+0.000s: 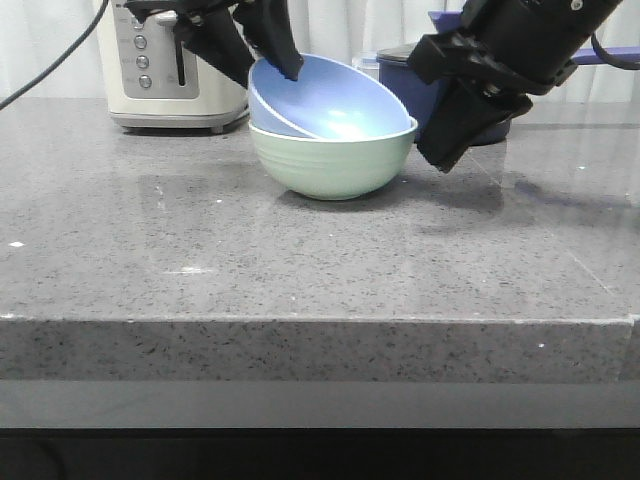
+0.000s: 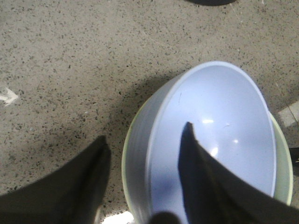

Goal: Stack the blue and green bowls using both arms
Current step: 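Open the left gripper and withdraw it from the stacked bowls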

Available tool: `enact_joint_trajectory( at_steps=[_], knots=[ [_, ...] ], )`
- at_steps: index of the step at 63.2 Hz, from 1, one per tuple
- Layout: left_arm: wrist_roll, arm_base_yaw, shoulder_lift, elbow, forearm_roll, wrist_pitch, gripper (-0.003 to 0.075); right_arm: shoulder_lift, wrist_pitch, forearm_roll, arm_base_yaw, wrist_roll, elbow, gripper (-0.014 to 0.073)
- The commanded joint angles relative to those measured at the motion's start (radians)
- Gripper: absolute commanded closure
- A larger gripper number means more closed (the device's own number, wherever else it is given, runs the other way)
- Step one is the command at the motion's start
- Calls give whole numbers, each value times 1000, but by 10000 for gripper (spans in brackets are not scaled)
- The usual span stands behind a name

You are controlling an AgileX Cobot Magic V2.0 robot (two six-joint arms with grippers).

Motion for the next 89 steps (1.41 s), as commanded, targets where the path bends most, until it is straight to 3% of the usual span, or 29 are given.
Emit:
enact_joint_trajectory(
  at_steps=[1,16,35,71,89],
  knots=[
    [0,-9,-52,-34,-32,-51,309,-41,-42,26,-1,-13,-25,657],
    [0,-9,-80,-61,-15,-24,313,-41,-42,26,-1,-13,-25,657],
    [-2,-9,-266,-25,152,81,313,-41,-42,26,-1,-13,-25,657],
    [-47,-7,-883,597,228,-34,313,-41,-42,26,-1,-13,-25,657],
    [-82,-7,-1158,795,228,-34,313,-43,-32,19,-3,-13,-25,657]
  ],
)
